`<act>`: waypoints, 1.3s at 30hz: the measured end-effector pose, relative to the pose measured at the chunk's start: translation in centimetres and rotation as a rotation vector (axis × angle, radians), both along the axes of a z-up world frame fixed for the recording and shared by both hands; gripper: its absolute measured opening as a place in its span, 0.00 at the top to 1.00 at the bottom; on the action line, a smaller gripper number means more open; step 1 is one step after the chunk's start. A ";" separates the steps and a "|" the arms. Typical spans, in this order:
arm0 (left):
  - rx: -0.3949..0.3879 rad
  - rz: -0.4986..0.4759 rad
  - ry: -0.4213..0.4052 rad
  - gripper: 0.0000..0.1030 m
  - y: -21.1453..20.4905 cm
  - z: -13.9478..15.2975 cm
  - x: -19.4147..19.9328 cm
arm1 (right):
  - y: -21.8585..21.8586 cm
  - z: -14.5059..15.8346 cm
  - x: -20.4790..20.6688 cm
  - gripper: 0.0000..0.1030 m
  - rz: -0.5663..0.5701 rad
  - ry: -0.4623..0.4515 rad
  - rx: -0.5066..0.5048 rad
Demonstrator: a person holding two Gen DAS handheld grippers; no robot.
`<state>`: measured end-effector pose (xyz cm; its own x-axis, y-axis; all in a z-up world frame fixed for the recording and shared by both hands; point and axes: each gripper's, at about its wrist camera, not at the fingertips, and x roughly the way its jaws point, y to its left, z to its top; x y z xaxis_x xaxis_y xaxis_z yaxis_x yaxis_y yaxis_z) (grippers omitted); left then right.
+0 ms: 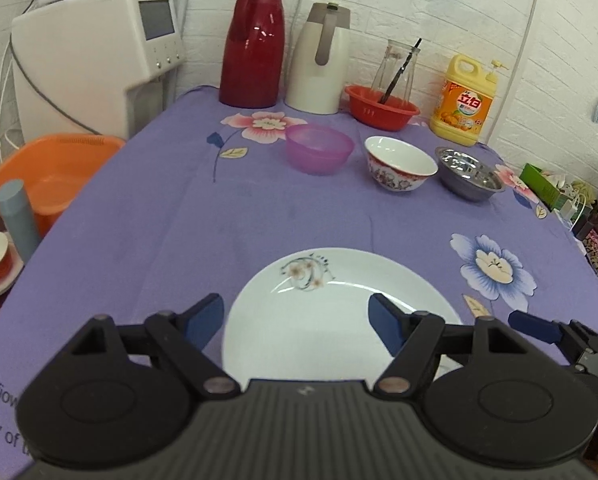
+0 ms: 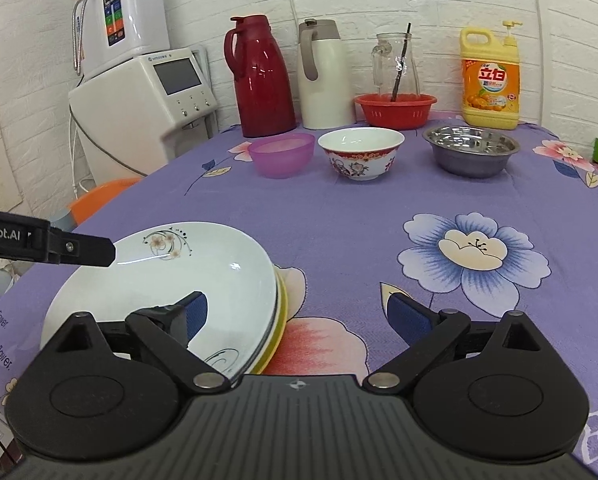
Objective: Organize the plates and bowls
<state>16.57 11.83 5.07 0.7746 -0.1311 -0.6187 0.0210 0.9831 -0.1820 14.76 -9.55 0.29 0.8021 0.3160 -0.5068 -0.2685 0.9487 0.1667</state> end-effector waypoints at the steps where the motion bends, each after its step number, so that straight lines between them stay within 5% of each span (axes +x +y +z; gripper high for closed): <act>1: -0.010 -0.013 -0.008 0.30 -0.6 0.2 0.2 | -0.4 0.0 0.1 0.00 -0.011 0.006 0.000; 11: -0.062 -0.225 0.006 0.30 -8.9 1.3 4.8 | -7.4 0.1 0.7 0.00 -0.187 0.007 -0.019; 20: -0.119 -0.378 0.008 0.30 -14.0 4.6 10.9 | -13.7 3.8 5.3 0.00 -0.243 -0.070 -0.097; 30: -0.194 -0.313 0.053 0.30 -18.2 4.8 24.3 | -19.0 5.9 18.9 0.00 -0.298 -0.031 -0.129; 34: -0.166 -0.275 0.080 0.30 -19.1 4.1 29.0 | -19.3 3.9 25.2 0.00 -0.302 0.077 -0.109; 39: -0.088 -0.327 0.102 0.30 -21.4 2.8 33.9 | -19.6 2.3 26.8 0.00 -0.281 0.113 -0.089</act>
<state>50.49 -9.52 7.87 0.6172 -0.4182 -0.6664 0.3098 0.9078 -0.2827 41.55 -29.18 2.57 0.7886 0.0401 -0.6135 0.0220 0.9954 0.0932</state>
